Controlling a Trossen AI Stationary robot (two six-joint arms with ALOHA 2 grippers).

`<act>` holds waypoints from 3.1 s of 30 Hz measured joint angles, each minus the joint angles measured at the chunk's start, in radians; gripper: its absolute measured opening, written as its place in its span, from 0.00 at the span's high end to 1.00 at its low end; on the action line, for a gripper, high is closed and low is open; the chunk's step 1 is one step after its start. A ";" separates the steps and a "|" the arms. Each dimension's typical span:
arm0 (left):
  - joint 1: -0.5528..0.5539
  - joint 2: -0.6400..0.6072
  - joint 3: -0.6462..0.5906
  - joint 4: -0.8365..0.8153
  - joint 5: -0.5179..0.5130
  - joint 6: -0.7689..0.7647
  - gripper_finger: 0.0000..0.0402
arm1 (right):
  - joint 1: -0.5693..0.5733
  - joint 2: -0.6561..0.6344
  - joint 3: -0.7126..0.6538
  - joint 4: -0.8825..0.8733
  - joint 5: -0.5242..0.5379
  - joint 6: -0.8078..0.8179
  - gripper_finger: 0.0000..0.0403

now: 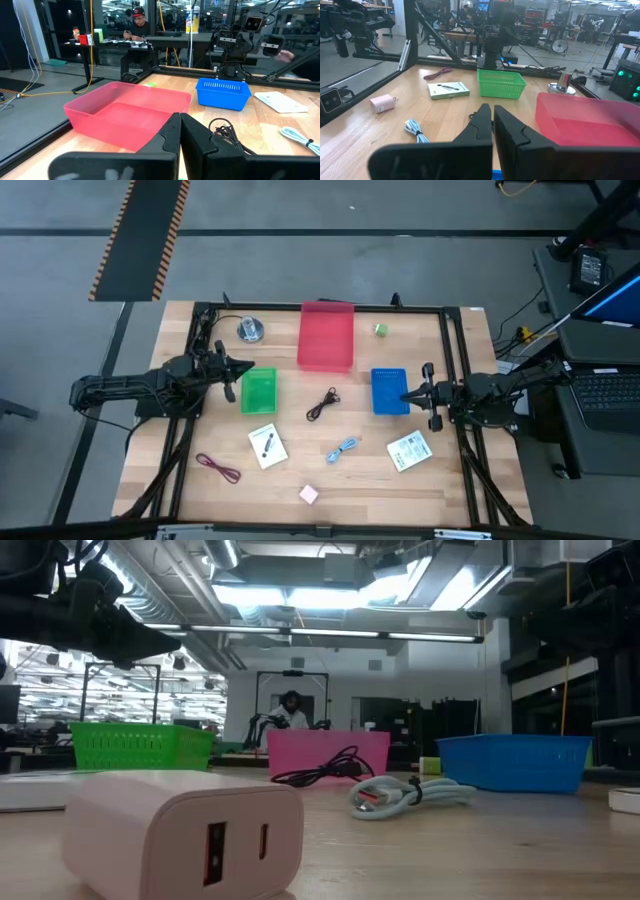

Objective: Pick and place items into bin

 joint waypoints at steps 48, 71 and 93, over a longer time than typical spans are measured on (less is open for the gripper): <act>0.000 0.000 0.000 0.000 0.000 0.000 0.99 | 0.000 0.000 0.000 0.000 0.000 0.000 0.99; 0.000 0.000 0.000 0.000 0.000 0.000 0.99 | 0.000 0.000 0.000 0.000 0.000 0.006 0.99; 0.000 0.000 0.000 0.009 -0.001 0.060 0.99 | 0.000 0.000 0.000 0.001 0.000 0.001 0.99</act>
